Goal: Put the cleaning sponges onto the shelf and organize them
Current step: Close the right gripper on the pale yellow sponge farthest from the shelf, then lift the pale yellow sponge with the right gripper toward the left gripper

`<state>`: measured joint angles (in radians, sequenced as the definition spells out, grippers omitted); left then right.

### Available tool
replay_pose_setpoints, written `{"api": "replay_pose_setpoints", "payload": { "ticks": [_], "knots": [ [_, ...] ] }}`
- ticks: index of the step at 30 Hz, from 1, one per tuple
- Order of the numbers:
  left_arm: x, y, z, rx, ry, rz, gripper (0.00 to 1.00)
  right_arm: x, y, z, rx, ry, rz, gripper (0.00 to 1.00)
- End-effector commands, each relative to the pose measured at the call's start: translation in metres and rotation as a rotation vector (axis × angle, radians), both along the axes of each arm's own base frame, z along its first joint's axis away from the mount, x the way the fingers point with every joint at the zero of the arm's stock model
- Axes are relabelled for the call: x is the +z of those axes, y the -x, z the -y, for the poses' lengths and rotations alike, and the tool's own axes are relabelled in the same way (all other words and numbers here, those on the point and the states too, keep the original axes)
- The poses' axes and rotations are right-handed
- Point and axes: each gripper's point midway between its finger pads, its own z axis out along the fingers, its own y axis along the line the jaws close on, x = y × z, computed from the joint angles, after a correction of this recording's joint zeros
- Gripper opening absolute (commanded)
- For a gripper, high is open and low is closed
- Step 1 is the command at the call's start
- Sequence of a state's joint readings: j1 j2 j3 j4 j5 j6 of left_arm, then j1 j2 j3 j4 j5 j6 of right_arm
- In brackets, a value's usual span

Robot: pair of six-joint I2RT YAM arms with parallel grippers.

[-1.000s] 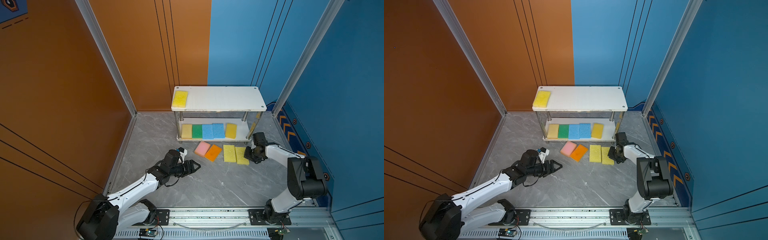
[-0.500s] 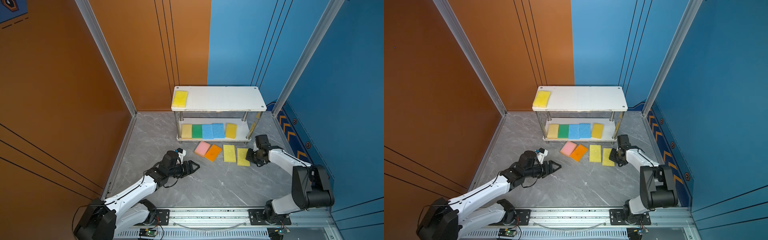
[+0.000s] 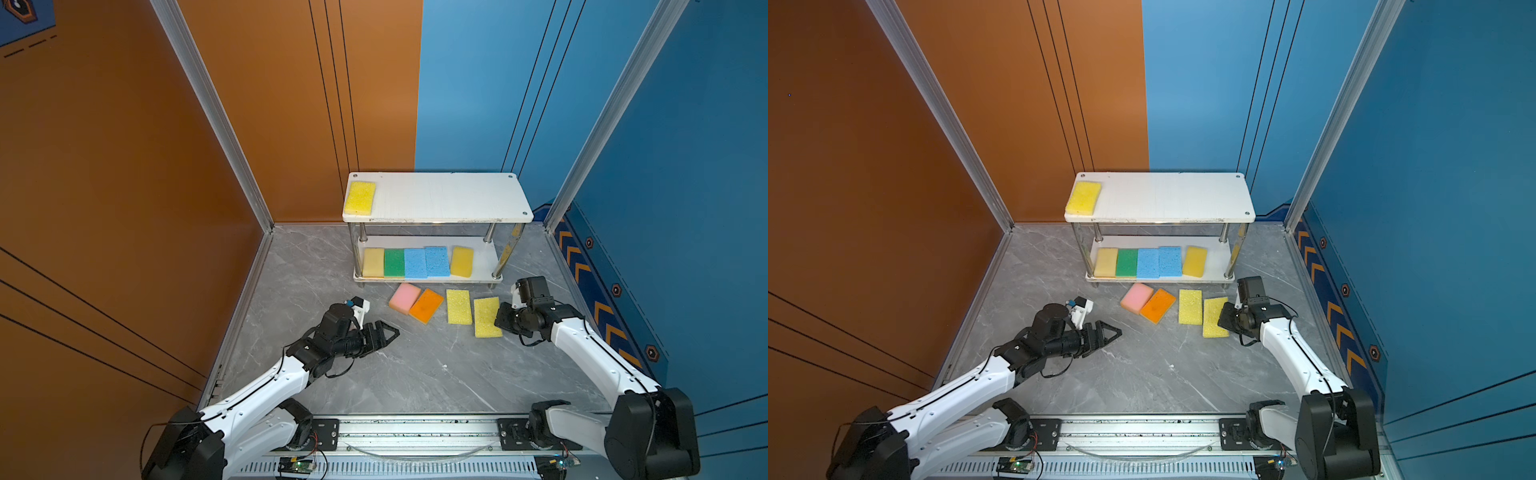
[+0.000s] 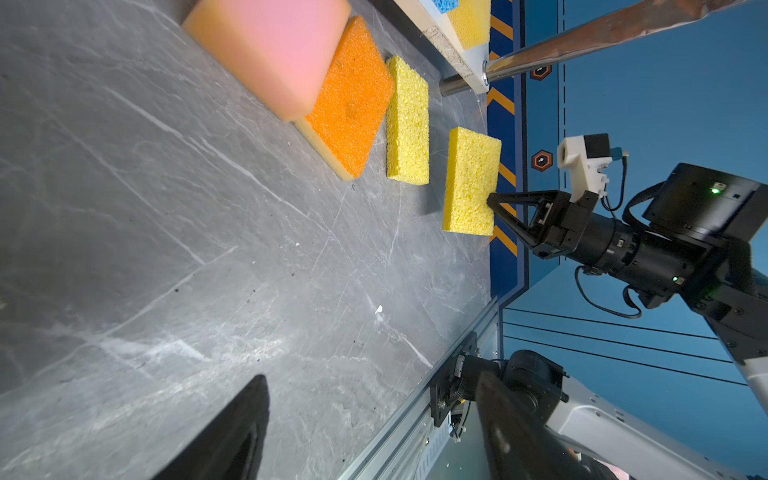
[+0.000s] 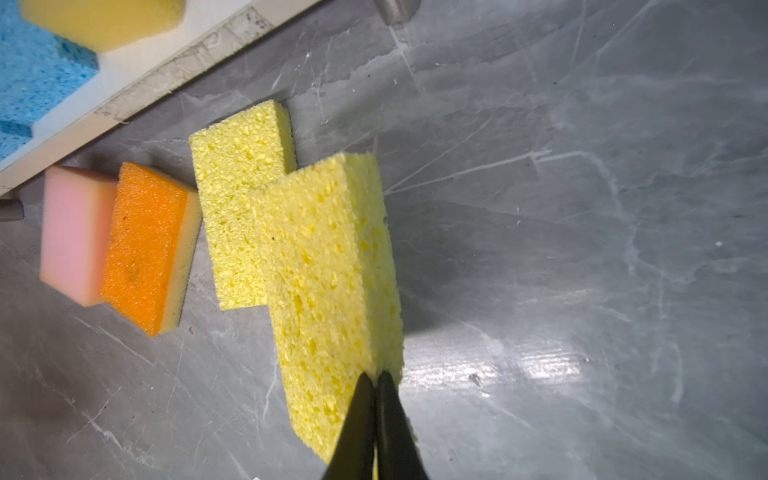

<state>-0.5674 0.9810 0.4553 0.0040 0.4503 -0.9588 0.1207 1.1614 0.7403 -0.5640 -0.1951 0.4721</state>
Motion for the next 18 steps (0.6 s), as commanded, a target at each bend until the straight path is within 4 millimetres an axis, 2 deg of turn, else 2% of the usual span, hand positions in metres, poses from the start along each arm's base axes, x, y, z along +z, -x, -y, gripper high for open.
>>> {"api": "replay_pose_setpoints", "payload": {
  "ticks": [1, 7, 14, 18],
  "knots": [
    [0.002, 0.005, 0.001, -0.019, 0.023, -0.006, 0.80, 0.009, 0.022, -0.013, 0.025, -0.067, -0.026, 0.06],
    [0.018, 0.005, 0.011, -0.052, 0.064, 0.033, 0.81, 0.052, 0.031, -0.054, 0.126, -0.247, 0.057, 0.05],
    [0.038, 0.006, 0.026, -0.095, 0.103, 0.084, 0.81, 0.093, 0.038, -0.105, 0.274, -0.322, 0.115, 0.05],
    [0.049, 0.006, 0.028, -0.098, 0.134, 0.109, 0.81, 0.115, 0.039, -0.134, 0.346, -0.385, 0.151, 0.05]
  ]
}}
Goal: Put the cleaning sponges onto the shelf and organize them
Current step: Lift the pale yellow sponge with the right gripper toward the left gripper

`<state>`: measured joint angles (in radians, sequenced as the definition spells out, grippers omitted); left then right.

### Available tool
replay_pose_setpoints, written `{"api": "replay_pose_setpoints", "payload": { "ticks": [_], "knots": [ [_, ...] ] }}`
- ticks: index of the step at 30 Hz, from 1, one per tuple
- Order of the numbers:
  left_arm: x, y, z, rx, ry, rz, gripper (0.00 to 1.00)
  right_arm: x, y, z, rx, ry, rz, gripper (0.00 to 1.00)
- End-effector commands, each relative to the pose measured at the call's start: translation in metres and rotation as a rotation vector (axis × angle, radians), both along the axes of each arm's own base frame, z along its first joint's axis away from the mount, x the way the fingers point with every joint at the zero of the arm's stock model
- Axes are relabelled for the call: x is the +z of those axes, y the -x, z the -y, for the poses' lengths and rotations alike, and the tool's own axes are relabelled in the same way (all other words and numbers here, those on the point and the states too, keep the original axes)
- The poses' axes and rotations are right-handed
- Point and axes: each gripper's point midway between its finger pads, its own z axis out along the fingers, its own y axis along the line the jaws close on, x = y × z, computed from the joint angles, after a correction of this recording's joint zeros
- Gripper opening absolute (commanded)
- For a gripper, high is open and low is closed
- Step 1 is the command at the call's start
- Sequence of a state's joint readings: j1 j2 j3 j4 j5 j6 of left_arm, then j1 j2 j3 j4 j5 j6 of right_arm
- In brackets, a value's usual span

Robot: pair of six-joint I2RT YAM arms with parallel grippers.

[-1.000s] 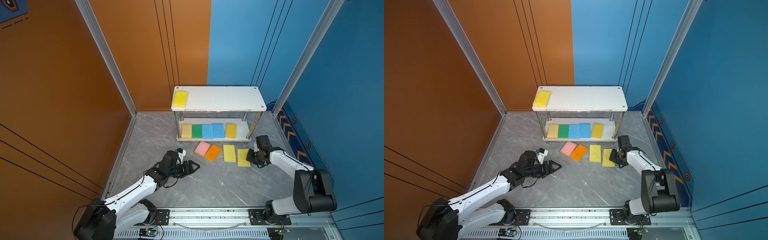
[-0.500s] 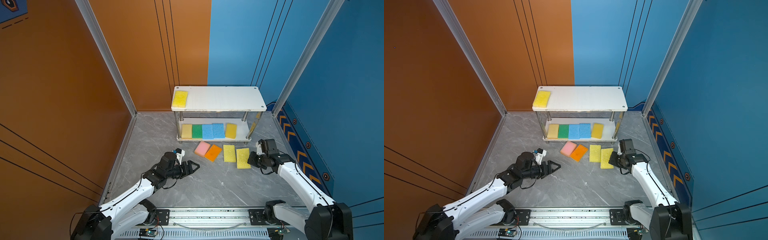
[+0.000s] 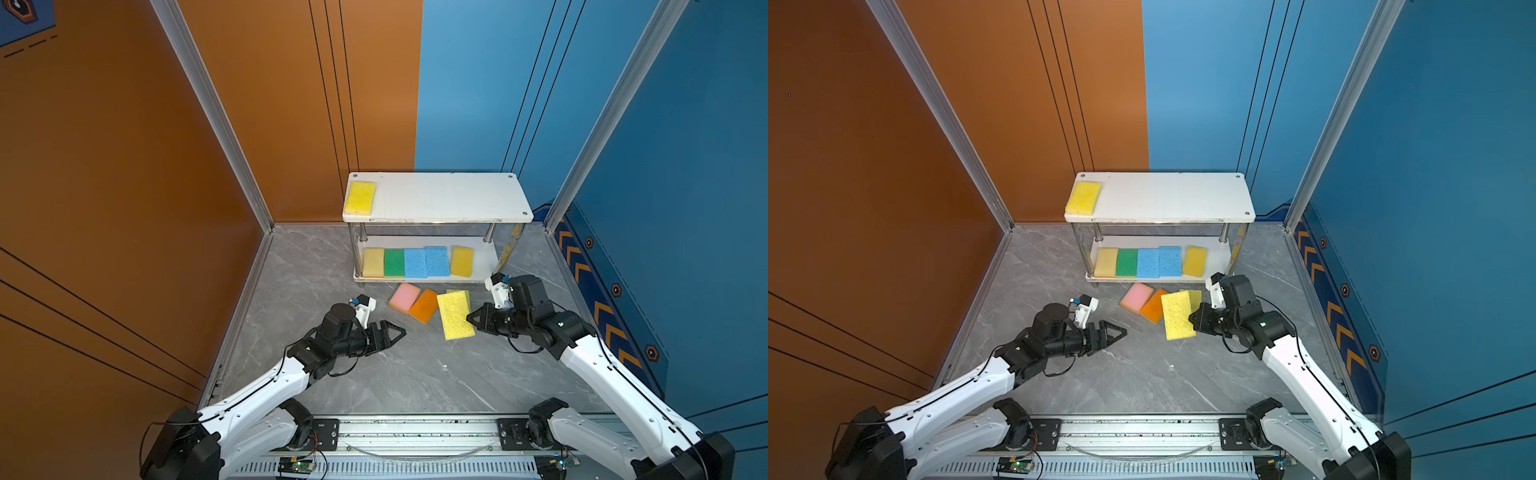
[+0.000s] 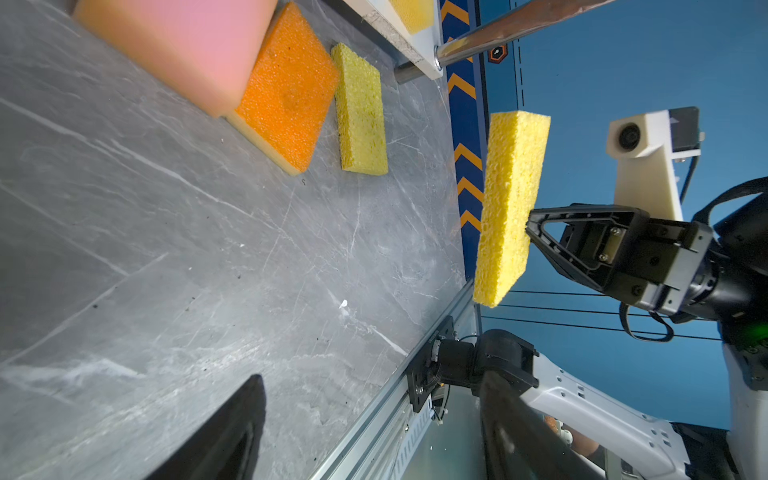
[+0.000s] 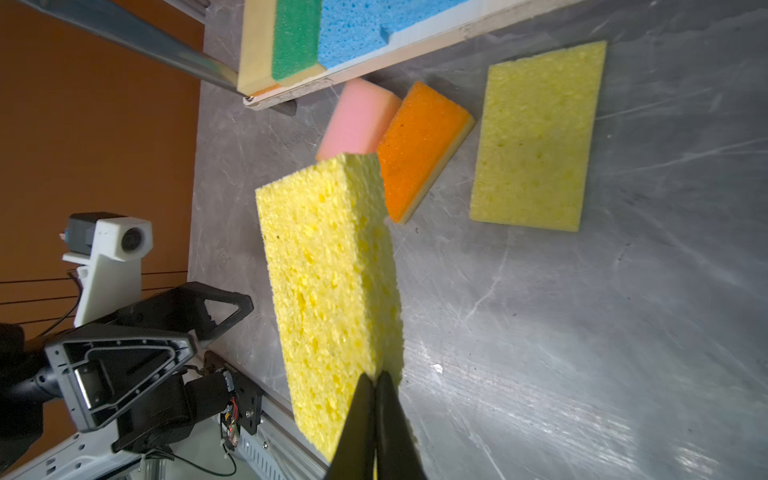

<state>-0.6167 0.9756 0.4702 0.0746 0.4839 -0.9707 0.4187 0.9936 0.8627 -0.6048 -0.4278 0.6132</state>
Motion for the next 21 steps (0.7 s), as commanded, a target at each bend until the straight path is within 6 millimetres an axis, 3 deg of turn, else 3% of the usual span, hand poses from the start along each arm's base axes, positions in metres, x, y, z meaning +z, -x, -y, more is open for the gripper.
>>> {"api": "replay_pose_setpoints", "payload": {
  "ticks": [1, 10, 21],
  "knots": [
    [0.029, 0.000, 0.009, -0.027, 0.079, 0.058, 0.82, 0.022, -0.001, -0.024, 0.041, -0.085, 0.015, 0.05],
    [0.056, -0.001, 0.012, -0.026, 0.177, 0.110, 0.80, 0.042, 0.005, -0.072, 0.143, -0.191, 0.037, 0.05],
    [0.066, -0.002, 0.014, -0.026, 0.203, 0.139, 0.78, 0.054, 0.015, -0.110, 0.241, -0.235, 0.048, 0.04]
  ]
}}
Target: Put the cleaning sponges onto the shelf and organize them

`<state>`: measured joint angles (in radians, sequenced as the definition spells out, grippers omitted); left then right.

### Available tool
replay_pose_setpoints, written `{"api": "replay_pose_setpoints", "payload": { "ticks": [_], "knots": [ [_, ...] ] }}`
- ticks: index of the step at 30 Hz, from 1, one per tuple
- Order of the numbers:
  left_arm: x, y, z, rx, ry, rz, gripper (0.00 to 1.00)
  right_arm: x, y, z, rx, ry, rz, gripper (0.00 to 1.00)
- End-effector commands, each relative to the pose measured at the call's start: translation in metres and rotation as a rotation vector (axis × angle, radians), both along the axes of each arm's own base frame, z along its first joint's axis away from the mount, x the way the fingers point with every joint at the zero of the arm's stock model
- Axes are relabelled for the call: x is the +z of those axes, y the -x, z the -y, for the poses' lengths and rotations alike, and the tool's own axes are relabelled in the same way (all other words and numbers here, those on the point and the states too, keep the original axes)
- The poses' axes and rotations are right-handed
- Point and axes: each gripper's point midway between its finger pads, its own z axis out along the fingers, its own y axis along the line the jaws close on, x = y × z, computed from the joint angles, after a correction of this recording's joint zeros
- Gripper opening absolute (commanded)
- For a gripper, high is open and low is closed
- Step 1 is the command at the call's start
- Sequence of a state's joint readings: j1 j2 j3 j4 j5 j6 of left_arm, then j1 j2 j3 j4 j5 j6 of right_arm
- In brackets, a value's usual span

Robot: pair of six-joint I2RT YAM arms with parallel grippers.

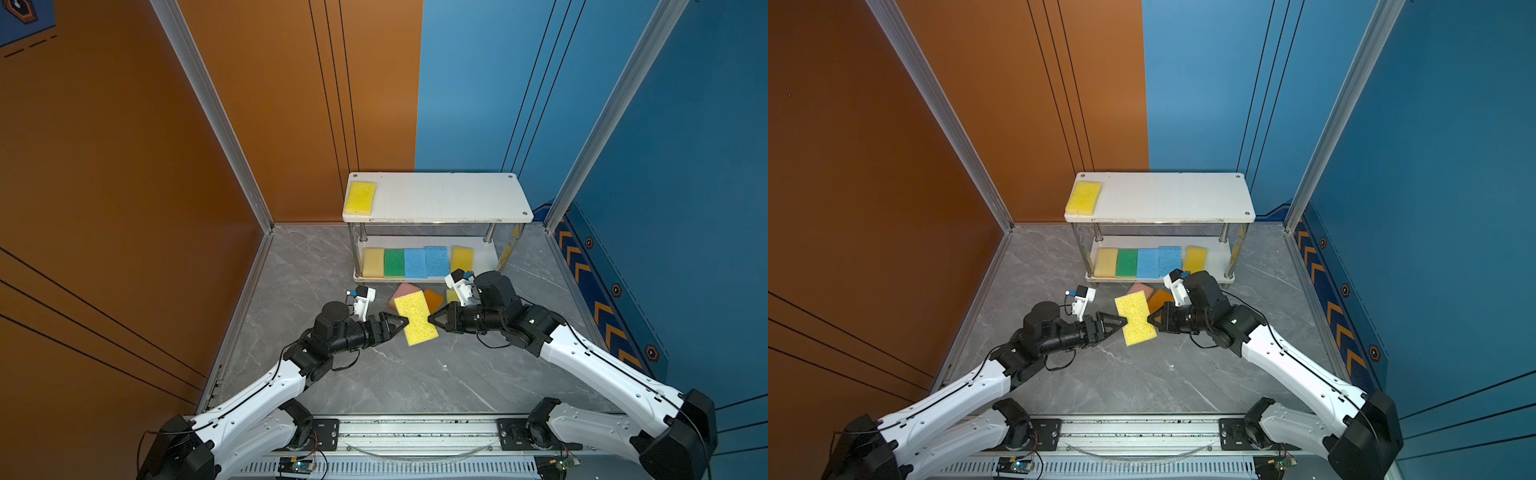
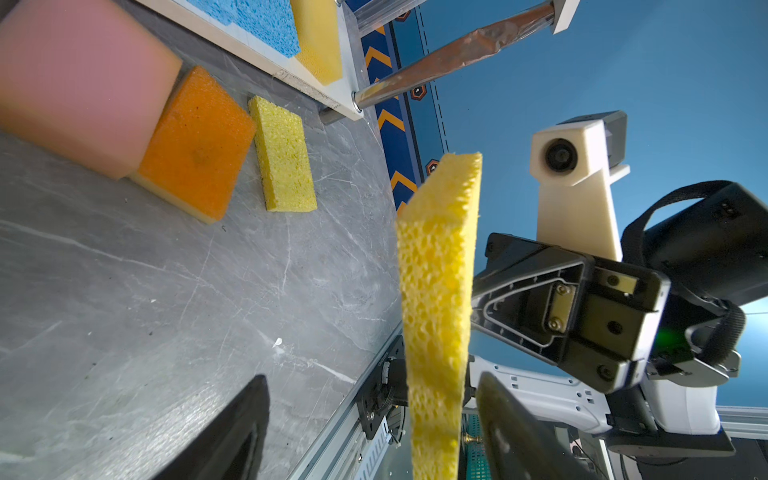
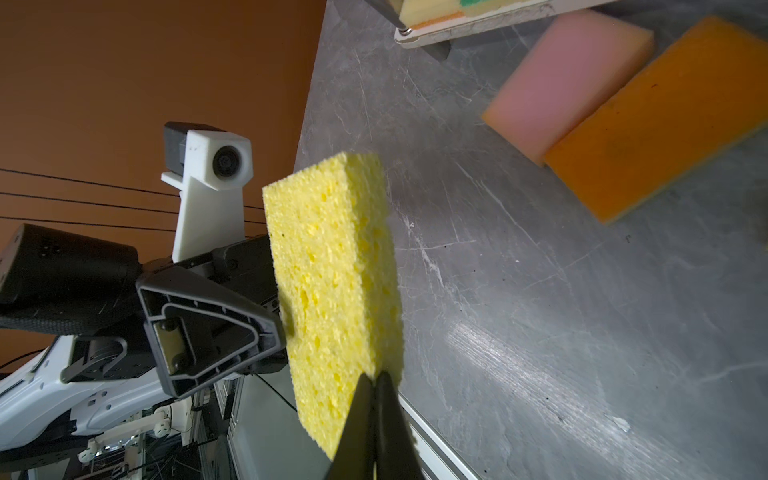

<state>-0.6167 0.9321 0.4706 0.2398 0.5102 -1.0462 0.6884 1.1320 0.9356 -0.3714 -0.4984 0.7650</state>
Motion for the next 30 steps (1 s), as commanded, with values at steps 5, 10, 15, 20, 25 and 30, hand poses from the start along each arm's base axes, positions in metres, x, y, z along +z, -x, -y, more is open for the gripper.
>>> {"api": "replay_pose_setpoints", "payload": {
  "ticks": [5, 10, 15, 20, 25, 30],
  "knots": [
    [0.023, 0.003, 0.004, -0.022, 0.055, 0.052, 0.73, 0.020, 0.005, -0.025, 0.056, -0.059, 0.029, 0.04],
    [0.024, 0.003, 0.003, -0.017, 0.059, 0.060, 0.52, 0.016, 0.006, -0.031, 0.063, -0.061, 0.019, 0.04],
    [0.023, 0.003, 0.003, -0.013, 0.058, 0.061, 0.23, 0.016, 0.008, -0.036, 0.073, -0.058, 0.020, 0.04],
    [0.029, 0.002, 0.003, -0.019, 0.069, 0.071, 0.11, 0.016, 0.012, -0.039, 0.087, -0.056, 0.016, 0.19],
    [0.034, -0.001, -0.001, -0.011, 0.093, 0.069, 0.10, 0.012, 0.016, -0.035, 0.093, -0.043, 0.011, 0.45],
    [0.040, -0.004, -0.007, 0.000, 0.119, 0.065, 0.10, 0.010, 0.021, -0.034, 0.104, -0.042, 0.003, 0.46]
  ]
}}
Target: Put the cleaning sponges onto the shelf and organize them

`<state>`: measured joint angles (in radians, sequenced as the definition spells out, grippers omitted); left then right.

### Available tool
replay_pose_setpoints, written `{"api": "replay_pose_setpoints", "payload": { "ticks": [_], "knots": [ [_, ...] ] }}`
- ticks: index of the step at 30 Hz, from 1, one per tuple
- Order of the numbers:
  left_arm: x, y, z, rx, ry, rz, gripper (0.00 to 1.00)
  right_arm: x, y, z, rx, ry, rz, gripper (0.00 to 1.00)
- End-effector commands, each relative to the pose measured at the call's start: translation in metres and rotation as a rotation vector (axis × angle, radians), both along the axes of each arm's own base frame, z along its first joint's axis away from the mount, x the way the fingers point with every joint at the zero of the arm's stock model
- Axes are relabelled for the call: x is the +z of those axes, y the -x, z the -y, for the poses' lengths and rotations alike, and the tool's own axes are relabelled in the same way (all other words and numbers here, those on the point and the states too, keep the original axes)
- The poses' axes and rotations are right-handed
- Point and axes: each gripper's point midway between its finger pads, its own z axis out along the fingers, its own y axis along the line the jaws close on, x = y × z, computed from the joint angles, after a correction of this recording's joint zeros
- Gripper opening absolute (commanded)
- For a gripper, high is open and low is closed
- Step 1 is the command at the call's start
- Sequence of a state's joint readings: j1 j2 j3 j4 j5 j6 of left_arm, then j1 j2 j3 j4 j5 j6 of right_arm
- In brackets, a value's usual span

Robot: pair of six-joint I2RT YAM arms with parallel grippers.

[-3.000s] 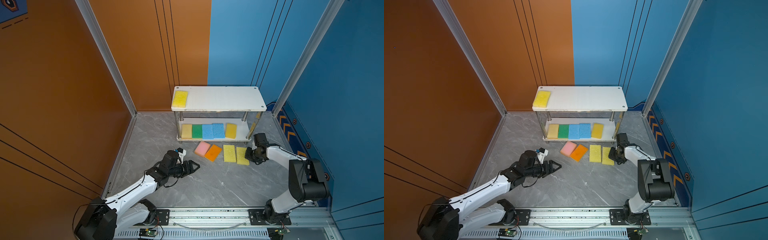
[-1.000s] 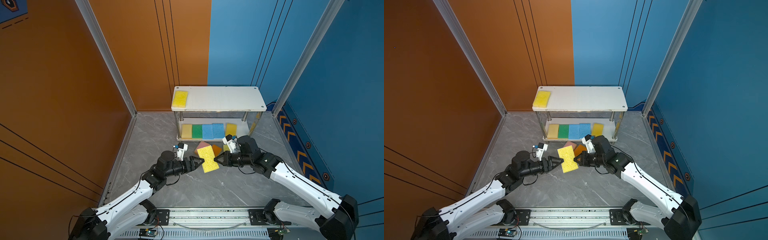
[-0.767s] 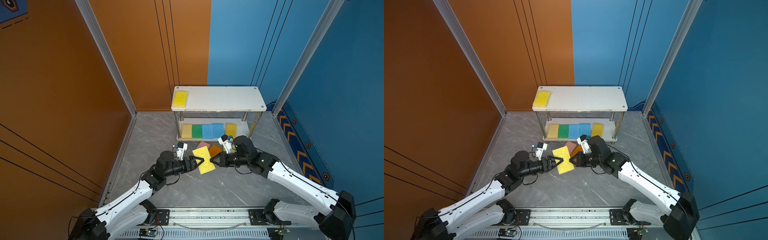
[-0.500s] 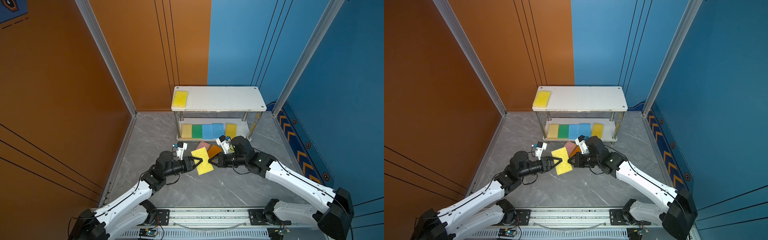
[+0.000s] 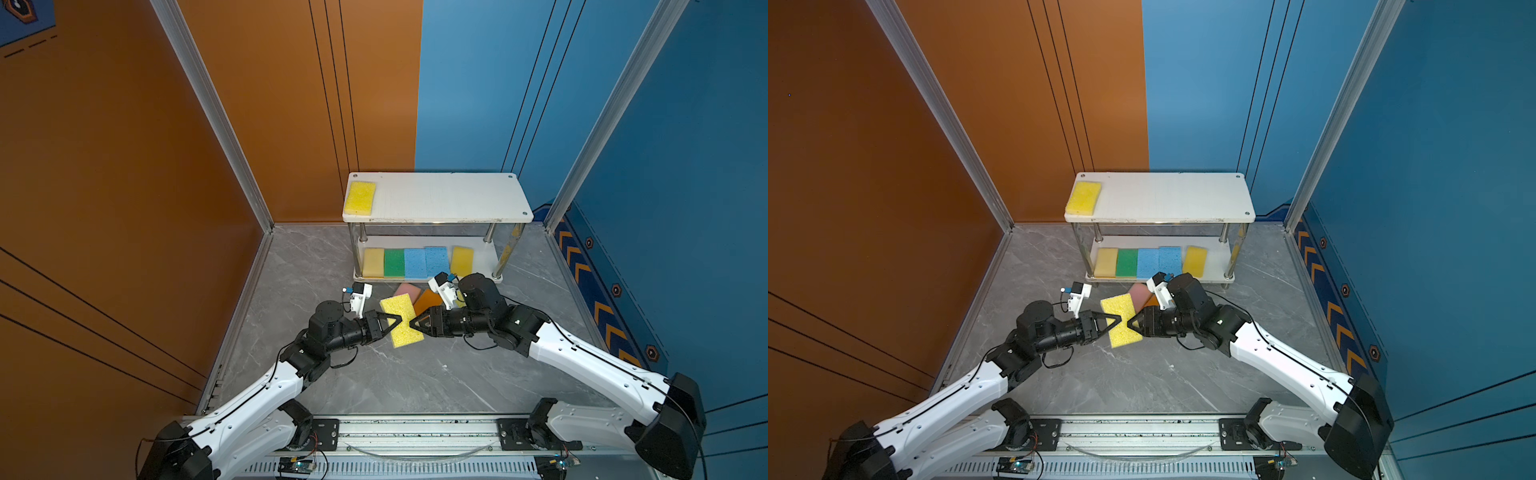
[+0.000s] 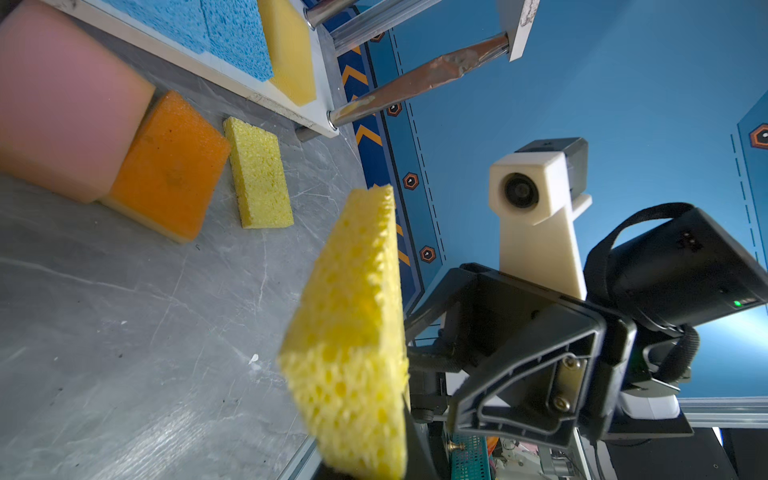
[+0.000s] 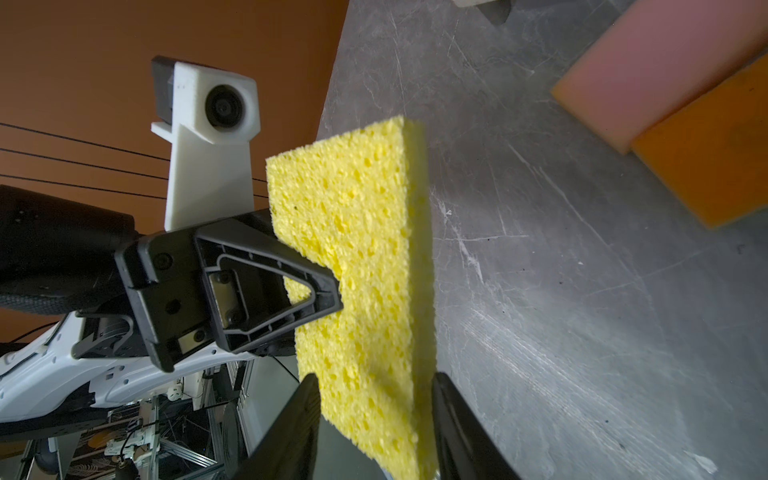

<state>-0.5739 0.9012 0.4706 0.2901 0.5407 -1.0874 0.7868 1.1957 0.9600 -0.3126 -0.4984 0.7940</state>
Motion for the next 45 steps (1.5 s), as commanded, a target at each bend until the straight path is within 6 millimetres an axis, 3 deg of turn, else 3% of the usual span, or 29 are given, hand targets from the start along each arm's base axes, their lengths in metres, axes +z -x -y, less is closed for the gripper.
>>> {"api": "replay_pose_setpoints", "payload": {
  "ticks": [1, 7, 15, 25, 29, 36, 40, 45],
  "knots": [
    [0.020, 0.001, -0.001, -0.019, 0.055, 0.040, 0.10, 0.008, 0.006, -0.001, 0.023, -0.020, 0.008, 0.46],
    [0.025, 0.000, -0.003, -0.014, 0.070, 0.041, 0.10, 0.006, 0.009, -0.003, 0.032, -0.018, 0.007, 0.45],
    [0.025, -0.002, -0.010, 0.011, 0.080, 0.036, 0.10, 0.009, 0.013, -0.005, 0.042, -0.023, 0.012, 0.36],
    [0.024, -0.002, -0.012, 0.015, 0.082, 0.030, 0.10, 0.010, 0.014, -0.007, 0.038, -0.021, 0.026, 0.13],
    [0.023, -0.002, -0.012, 0.017, 0.083, 0.028, 0.10, 0.012, 0.014, -0.007, 0.034, -0.024, 0.032, 0.08],
    [0.027, -0.002, -0.023, 0.031, 0.090, 0.031, 0.40, 0.030, 0.011, 0.002, 0.003, -0.037, 0.073, 0.05],
    [0.026, 0.002, -0.046, 0.078, 0.026, 0.038, 0.60, 0.052, 0.008, 0.014, -0.031, -0.055, 0.117, 0.05],
    [0.030, 0.012, -0.080, 0.175, -0.088, 0.091, 0.70, 0.092, -0.004, 0.030, -0.099, -0.084, 0.205, 0.04]
  ]
}}
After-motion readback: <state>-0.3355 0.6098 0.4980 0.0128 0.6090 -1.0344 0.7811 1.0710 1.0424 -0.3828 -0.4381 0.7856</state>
